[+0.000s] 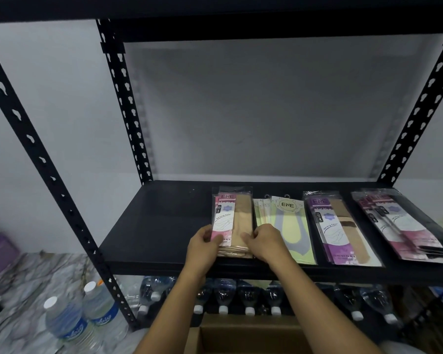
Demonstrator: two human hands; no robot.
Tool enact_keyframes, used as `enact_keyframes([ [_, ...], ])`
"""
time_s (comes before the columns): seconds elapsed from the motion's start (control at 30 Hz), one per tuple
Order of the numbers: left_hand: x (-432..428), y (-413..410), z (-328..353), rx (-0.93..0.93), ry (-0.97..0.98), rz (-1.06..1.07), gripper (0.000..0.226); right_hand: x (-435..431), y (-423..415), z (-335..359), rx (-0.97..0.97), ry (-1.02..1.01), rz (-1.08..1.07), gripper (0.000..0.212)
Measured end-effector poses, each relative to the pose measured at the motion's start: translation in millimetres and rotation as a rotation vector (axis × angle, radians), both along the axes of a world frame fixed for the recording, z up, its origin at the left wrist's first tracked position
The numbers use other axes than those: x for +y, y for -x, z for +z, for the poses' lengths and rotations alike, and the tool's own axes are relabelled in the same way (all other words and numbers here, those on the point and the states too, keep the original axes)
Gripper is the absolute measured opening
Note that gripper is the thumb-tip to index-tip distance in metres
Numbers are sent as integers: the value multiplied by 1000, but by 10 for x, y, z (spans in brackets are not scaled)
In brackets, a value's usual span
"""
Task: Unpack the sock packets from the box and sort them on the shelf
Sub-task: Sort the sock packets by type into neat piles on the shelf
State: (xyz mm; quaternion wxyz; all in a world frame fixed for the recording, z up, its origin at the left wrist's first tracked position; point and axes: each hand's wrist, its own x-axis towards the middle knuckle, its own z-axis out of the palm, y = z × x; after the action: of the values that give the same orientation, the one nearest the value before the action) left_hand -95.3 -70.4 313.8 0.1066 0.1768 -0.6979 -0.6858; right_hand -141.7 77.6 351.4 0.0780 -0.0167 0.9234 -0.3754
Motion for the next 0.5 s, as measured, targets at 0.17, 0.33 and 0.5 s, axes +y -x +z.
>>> enact_keyframes([
  [0.17, -70, 0, 11, -9, 21, -8, 31, 53, -62, -128, 58, 191, -54, 49],
  [0.33, -68, -9, -20, 10, 67, -9, 30, 59, -124, -223, 153, 282, -54, 39],
  [0.5, -80, -34, -65, 24, 112, 9, 32, 66, -188, -317, 162, 414, -35, 27],
])
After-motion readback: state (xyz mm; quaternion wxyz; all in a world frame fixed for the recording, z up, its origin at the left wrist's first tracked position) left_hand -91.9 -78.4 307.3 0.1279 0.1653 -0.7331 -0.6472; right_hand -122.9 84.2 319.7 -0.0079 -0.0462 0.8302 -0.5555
